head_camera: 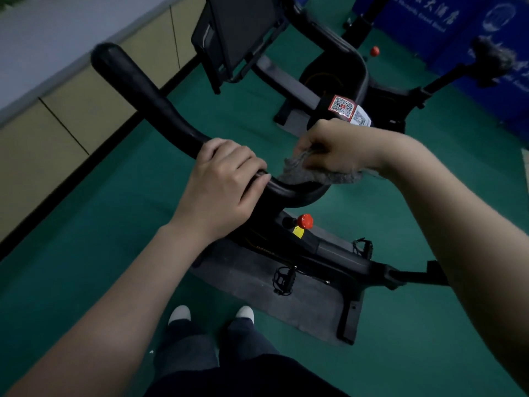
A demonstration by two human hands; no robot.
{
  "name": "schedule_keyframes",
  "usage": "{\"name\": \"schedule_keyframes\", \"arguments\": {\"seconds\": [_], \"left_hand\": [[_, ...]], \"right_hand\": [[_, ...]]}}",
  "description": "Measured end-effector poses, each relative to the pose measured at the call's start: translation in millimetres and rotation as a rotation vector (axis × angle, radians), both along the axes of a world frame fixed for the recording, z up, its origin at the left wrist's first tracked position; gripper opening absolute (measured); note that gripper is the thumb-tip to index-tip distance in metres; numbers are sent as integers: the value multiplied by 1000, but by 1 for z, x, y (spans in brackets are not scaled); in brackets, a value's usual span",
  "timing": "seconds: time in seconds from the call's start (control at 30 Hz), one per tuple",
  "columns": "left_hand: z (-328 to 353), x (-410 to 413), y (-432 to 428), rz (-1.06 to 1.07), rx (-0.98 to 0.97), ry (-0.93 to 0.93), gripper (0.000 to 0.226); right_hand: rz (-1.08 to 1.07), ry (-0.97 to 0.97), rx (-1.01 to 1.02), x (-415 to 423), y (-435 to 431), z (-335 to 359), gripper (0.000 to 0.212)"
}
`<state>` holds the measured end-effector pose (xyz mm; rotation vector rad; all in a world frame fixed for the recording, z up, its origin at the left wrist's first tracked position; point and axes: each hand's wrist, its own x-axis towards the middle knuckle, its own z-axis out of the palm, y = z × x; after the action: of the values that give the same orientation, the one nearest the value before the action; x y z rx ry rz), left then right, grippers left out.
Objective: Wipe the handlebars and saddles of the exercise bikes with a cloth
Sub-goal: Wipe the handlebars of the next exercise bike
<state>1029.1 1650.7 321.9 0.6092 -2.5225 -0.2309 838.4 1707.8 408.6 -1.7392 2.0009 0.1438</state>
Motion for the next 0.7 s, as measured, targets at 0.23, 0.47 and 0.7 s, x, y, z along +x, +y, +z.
{"name": "schedule_keyframes", "arguments": {"seconds": [0.23,0.47,0.7], "left_hand": [[-1,-2,3,33,28,2,29],[1,-9,11,100,-10,9,34],[1,-19,20,85,-60,1,31]], "right_hand": [[-27,-51,-321,5,34,-24,25],[-145,-54,-763,9,68,-62,17],[-356,-90,-928,-13,61,-74,16]]}}
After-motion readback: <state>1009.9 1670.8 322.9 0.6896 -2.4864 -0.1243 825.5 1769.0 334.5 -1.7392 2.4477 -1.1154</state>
